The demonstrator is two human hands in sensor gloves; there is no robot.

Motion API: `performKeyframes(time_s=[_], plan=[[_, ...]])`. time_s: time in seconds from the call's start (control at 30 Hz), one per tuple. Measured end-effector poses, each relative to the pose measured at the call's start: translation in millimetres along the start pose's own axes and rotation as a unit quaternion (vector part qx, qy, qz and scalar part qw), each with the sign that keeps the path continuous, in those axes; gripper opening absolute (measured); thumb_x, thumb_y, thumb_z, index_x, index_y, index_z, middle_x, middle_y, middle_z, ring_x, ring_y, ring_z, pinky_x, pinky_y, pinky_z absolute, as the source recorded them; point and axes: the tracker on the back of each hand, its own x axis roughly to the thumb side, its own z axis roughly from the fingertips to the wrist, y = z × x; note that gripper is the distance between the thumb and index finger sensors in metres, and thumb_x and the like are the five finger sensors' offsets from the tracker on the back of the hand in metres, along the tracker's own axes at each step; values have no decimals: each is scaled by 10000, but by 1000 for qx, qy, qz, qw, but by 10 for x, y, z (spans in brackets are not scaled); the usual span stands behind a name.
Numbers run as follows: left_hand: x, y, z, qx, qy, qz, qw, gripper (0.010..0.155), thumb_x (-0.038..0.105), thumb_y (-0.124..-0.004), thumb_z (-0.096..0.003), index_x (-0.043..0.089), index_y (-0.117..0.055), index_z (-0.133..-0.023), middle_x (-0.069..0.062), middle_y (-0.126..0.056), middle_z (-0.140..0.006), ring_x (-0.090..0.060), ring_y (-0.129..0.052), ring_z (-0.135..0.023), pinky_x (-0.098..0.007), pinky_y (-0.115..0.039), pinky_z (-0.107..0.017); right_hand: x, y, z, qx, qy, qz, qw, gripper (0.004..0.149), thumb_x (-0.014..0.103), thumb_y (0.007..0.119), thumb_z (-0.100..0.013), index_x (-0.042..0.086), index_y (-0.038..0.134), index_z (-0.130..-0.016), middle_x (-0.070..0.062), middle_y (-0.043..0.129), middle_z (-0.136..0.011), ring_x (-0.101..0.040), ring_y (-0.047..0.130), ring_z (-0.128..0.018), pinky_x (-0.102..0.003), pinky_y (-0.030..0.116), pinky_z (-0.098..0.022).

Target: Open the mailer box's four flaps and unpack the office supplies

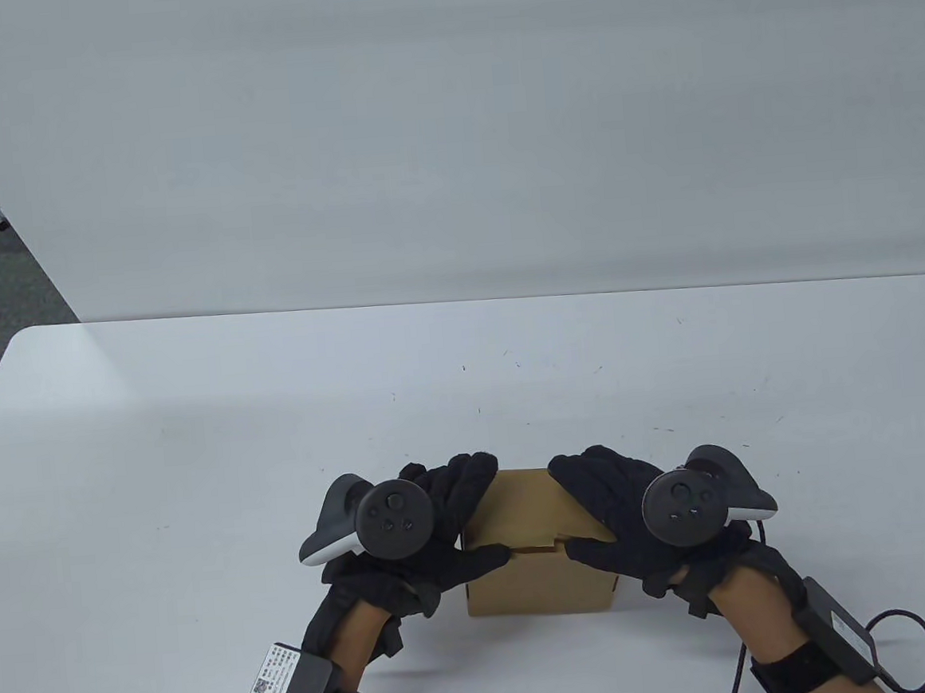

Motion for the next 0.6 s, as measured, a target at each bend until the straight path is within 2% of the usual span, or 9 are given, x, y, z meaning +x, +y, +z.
performKeyframes(time_s=[0.03, 0.07, 0.13, 0.17, 0.23, 0.33, 0.43, 0.6], plan=[[-22, 20, 16, 25, -4, 6, 1000, 820, 638, -674, -621, 267, -201, -1179, -202, -502, -1234, -514, -643, -1097, -696, -369, -820, 26, 2, 9, 0, -6, 8, 1000, 847, 506, 761, -626, 109, 208, -1130, -222, 455, -1131, -670, 551, -981, -743, 563, -648], [-38, 28, 6, 32, -10, 5, 999, 820, 636, -679, -620, 259, -211, -1179, -198, -543, -1223, -505, -681, -1080, -701, -382, -817, 35, 7, 9, 0, -5, 11, 1000, 849, 508, 756, -627, 108, 200, -1129, -220, 454, -1130, -669, 557, -980, -740, 570, -646], [-60, 24, 12, -8, -12, 30, 999, 953, 743, -724, -560, 295, -155, -1180, -197, -472, -1253, -513, -610, -1121, -730, -357, -807, 65, 8, 24, -1, -5, 19, 1000, 845, 509, 744, -630, 106, 190, -1125, -219, 455, -1126, -675, 568, -970, -740, 580, -638], [-59, 21, 14, -17, -9, 31, 999, 1020, 769, -769, -524, 325, -123, -1176, -186, -438, -1266, -508, -557, -1150, -740, -346, -800, 69, 9, 24, -2, -6, 24, 1000, 844, 511, 738, -630, 108, 185, -1124, -218, 461, -1123, -677, 578, -966, -739, 588, -634], [-52, -34, 11, -43, -1, 18, 999, 1071, 768, -830, -516, 357, -87, -1170, -166, -322, -1294, -496, -424, -1211, -755, -329, -795, 74, 12, 26, -3, -6, 26, 1000, 841, 513, 725, -633, 106, 175, -1123, -216, 464, -1120, -679, 583, -962, -739, 593, -628], [-51, -87, -5, -55, 7, 16, 998, 1085, 726, -870, -530, 350, -78, -1168, -166, -196, -1296, -496, -362, -1220, -741, -332, -800, 73, 6, 12, -5, -7, 24, 1000, 840, 516, 715, -634, 106, 168, -1121, -211, 476, -1112, -683, 599, -949, -737, 601, -614], [-67, -72, -10, -51, 3, 35, 998, 1087, 700, -896, -535, 334, -95, -1173, -178, -207, -1293, -514, -380, -1208, -719, -326, -812, 72, -6, 5, -6, -6, 19, 1000, 845, 517, 716, -633, 106, 162, -1120, -214, 463, -1115, -682, 609, -945, -735, 608, -607], [-160, -69, 2, -32, -3, 101, 994, 1035, 683, -860, -566, 316, -109, -1176, -181, -241, -1290, -517, -400, -1193, -698, -306, -822, 56, -39, -4, -11, -4, -3, 1000, 852, 518, 721, -633, 104, 155, -1118, -213, 467, -1112, -681, 621, -939, -732, 616, -599]])
